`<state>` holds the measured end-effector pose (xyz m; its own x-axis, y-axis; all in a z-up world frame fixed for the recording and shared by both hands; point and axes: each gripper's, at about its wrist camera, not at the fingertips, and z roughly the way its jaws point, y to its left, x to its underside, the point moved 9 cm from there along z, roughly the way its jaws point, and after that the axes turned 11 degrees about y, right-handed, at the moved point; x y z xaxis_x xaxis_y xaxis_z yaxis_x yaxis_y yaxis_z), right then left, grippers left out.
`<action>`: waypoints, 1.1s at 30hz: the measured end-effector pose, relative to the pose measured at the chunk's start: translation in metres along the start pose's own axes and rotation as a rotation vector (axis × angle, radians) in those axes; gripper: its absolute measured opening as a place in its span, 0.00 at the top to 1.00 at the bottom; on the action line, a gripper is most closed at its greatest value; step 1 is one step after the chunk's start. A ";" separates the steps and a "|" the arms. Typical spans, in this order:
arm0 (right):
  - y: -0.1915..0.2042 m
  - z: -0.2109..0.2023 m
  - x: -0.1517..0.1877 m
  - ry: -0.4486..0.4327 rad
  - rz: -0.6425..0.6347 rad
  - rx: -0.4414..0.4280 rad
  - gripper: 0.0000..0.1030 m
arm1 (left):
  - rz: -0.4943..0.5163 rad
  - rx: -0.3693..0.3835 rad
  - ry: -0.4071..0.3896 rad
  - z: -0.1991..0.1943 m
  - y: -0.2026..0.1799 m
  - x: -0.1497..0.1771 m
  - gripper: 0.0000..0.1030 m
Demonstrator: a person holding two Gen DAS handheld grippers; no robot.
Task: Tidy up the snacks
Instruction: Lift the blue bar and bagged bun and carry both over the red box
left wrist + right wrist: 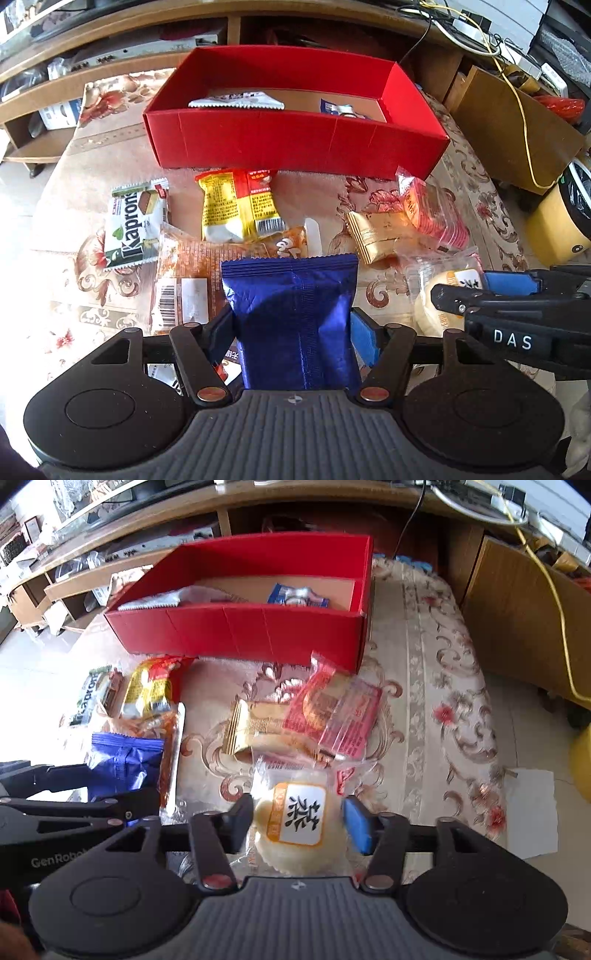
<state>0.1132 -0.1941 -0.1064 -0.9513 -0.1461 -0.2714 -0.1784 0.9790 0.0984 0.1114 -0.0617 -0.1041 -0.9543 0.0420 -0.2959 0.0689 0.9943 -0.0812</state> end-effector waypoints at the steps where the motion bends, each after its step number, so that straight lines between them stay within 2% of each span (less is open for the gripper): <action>1: 0.001 0.004 0.001 0.013 -0.004 0.002 0.40 | -0.001 0.002 0.003 0.001 0.000 0.000 0.31; 3: 0.003 0.014 0.004 0.043 -0.026 0.025 0.36 | -0.001 0.008 0.008 0.002 0.000 0.000 0.31; 6: 0.002 0.026 0.008 0.075 -0.032 0.049 0.35 | 0.001 0.016 0.018 0.005 -0.001 0.002 0.34; 9: 0.000 0.024 0.011 0.074 -0.026 0.040 0.41 | 0.005 0.031 0.027 0.007 -0.002 0.003 0.37; 12: 0.001 0.022 0.016 0.070 -0.031 0.052 0.42 | 0.019 0.021 0.041 0.012 -0.002 0.004 0.40; 15: 0.000 0.018 0.021 0.067 -0.026 0.052 0.42 | 0.011 0.027 0.064 0.019 0.001 0.007 0.39; 16: 0.000 0.017 0.021 0.064 -0.024 0.051 0.42 | 0.009 0.029 0.064 0.019 0.002 0.007 0.37; 19: -0.002 0.013 0.019 0.056 -0.012 0.059 0.42 | 0.004 0.033 0.071 0.021 -0.001 0.007 0.22; 20: -0.004 0.012 0.019 0.054 -0.006 0.061 0.42 | -0.002 0.032 0.078 0.022 -0.001 0.007 0.20; 28: -0.025 0.002 0.019 0.024 0.046 0.035 0.42 | 0.008 0.016 0.098 0.023 -0.013 0.014 0.13; 33: -0.036 -0.004 0.019 0.007 0.069 0.023 0.43 | 0.038 -0.031 0.105 0.029 -0.024 0.015 0.09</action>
<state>0.1004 -0.2331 -0.1116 -0.9629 -0.0795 -0.2578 -0.1069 0.9898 0.0942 0.1039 -0.0880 -0.1344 -0.9764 0.0883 -0.1971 0.0983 0.9943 -0.0413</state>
